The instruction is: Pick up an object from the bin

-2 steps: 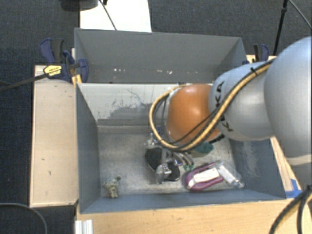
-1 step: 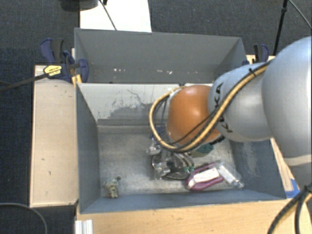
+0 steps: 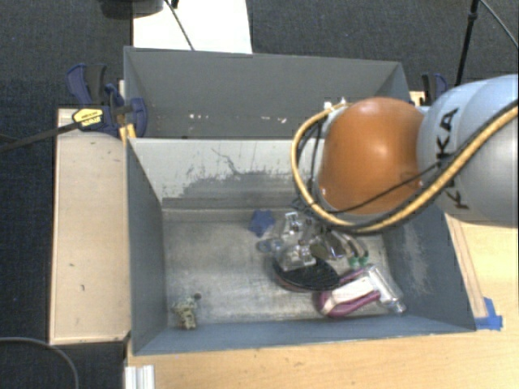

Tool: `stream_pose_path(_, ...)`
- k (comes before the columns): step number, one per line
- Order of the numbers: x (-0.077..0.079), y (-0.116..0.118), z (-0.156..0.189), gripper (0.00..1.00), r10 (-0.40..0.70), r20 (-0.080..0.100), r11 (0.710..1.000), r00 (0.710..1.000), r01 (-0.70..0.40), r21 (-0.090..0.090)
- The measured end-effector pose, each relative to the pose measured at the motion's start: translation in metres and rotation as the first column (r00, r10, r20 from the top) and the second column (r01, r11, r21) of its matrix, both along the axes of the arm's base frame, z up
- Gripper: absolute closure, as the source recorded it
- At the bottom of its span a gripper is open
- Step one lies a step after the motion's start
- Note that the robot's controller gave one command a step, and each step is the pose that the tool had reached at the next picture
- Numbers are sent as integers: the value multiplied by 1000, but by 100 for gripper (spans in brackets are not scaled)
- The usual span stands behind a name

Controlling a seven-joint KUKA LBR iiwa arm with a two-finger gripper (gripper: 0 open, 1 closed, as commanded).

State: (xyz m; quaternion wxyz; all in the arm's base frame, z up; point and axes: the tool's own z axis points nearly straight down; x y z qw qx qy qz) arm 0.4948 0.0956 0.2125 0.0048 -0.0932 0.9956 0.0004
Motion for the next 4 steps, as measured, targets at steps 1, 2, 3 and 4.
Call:
stream_pose_path(1,-1,0,-4,0,-4,-8,1000,1000,4,-1)
stream_pose_path(2,19,-79,-119,0,44,-13,999,999,-44,-3)
stream_pose_path(3,20,-76,-115,100,43,-7,999,999,-43,-1)
stream_pose_path(4,25,-49,8,100,26,0,1000,1000,-26,0)
